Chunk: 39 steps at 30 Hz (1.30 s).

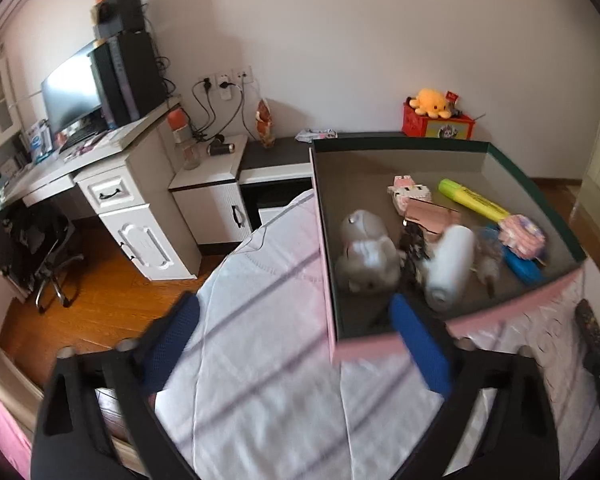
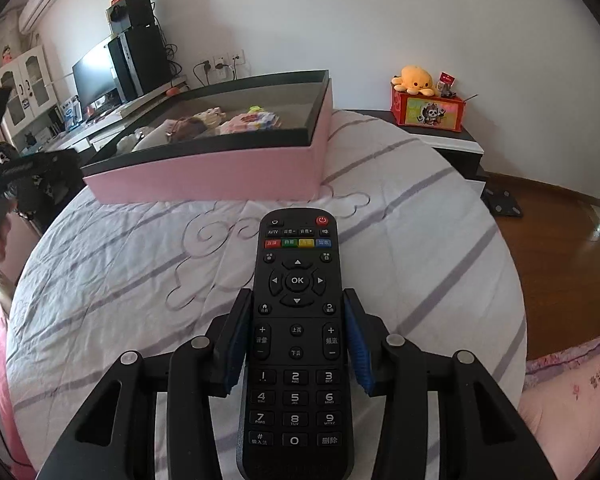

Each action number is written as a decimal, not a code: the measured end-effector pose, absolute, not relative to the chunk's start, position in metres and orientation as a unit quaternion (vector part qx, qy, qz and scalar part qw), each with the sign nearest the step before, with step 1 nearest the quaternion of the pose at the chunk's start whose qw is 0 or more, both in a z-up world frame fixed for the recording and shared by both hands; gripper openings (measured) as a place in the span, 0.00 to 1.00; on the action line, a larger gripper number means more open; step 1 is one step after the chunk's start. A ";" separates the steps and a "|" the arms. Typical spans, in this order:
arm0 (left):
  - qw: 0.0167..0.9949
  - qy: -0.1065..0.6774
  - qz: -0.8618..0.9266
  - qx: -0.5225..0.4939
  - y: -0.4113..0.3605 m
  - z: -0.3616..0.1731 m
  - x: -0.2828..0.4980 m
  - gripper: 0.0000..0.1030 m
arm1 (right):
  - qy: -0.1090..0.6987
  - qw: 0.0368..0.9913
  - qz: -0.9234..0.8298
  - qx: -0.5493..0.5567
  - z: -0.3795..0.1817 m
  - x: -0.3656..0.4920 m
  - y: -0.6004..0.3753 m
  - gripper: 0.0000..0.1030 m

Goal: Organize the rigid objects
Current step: 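Lift the remote and carry it over the pink box with the right gripper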

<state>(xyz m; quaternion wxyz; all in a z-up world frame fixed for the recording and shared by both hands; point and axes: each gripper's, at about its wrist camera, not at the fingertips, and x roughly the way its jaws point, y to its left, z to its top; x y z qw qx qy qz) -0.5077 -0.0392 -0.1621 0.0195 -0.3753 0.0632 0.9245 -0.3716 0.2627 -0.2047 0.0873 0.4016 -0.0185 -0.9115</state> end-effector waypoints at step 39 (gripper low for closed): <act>0.059 0.057 0.899 -0.430 -0.023 -0.204 -0.564 0.07 | 0.055 0.116 -0.934 0.334 -0.106 -0.426 0.234 0.43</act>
